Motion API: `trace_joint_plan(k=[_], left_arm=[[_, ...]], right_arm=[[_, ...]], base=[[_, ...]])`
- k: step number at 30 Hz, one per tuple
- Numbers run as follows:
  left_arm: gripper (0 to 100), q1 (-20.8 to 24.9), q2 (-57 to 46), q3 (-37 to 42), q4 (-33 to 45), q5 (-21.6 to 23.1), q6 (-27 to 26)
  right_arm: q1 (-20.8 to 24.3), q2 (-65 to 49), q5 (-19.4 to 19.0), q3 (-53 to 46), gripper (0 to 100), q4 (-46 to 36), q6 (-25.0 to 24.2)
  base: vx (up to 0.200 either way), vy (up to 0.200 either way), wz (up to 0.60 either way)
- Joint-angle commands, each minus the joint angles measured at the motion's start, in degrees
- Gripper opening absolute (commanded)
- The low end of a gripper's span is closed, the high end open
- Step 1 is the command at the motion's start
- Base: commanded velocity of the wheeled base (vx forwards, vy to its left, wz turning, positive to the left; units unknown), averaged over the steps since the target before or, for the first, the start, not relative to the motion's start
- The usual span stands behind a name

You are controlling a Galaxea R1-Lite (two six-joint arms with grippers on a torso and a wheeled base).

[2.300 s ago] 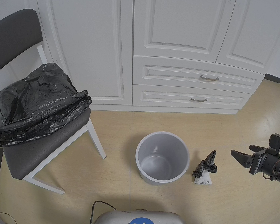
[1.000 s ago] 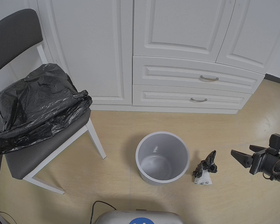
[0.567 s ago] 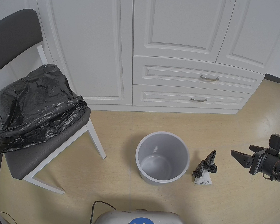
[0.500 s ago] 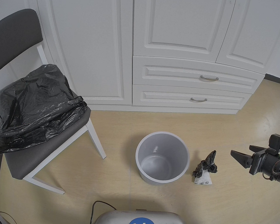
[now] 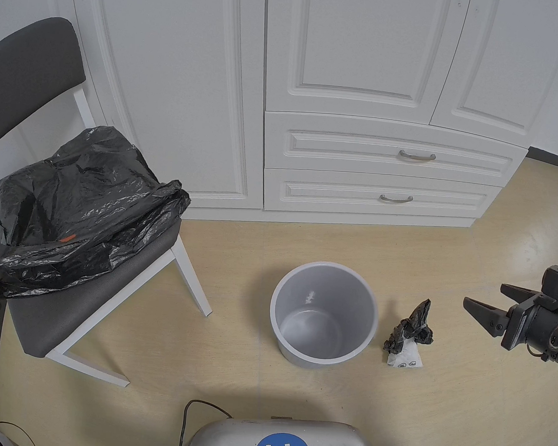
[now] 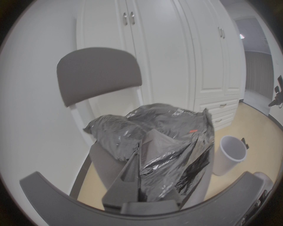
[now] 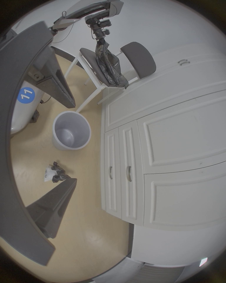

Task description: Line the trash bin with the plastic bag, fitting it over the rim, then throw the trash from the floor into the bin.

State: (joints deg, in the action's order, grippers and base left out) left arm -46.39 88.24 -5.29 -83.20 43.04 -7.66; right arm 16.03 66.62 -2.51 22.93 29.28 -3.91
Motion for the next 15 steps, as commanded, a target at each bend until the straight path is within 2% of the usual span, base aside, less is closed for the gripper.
trace_joint_plan(k=[1, 3, 4, 5, 10, 12, 13, 14, 15], left_arm=[[0, 9.65, -12.21, 1.78, -1.61, -1.56, 5.63], [0, 16.41, -15.02, -1.92, 0.76, -4.9, 8.01], [0, 16.41, -15.02, -1.92, 0.76, -4.9, 8.01], [0, 21.78, -16.17, -5.61, 4.89, -9.38, 8.27], [0, 37.95, -19.59, -16.33, 19.3, -24.94, 8.27], [0, 51.48, -21.35, -27.93, 34.69, -41.11, 8.27], [0, 51.48, -21.35, -27.93, 34.69, -41.11, 8.27], [0, 57.99, -21.44, -33.29, 41.45, -48.14, 8.36], [0, 62.64, -21.26, -37.16, 46.11, -52.63, 8.36]], right_arm=[[0.49, -3.87, 0.05, -1.31, 100, 1.92, 2.16], [0.49, -4.13, 0.4, -1.4, 100, 2.18, 2.33], [0.49, -4.13, 0.4, -1.4, 100, 2.18, 2.33], [0.49, -3.96, 0.75, -1.22, 100, 2.1, 2.42], [0.67, -2.2, 1.98, -1.05, 100, 1.83, 2.51], [1.37, -1.23, 2.69, -1.05, 100, 2.01, 2.51], [1.37, -1.23, 2.69, -1.05, 100, 2.01, 2.51], [1.81, -0.97, 3.3, -1.05, 100, 2.01, 2.51], [2.34, -0.79, 3.83, -1.13, 100, 1.92, 2.51]], base=[[0.0, 0.0, 0.0], [0.0, 0.0, 0.0], [0.0, 0.0, 0.0], [0.0, 0.0, 0.0], [0.0, 0.0, 0.0], [0.0, 0.0, 0.0], [0.0, 0.0, 0.0], [0.0, 0.0, 0.0], [0.0, 0.0, 0.0]])
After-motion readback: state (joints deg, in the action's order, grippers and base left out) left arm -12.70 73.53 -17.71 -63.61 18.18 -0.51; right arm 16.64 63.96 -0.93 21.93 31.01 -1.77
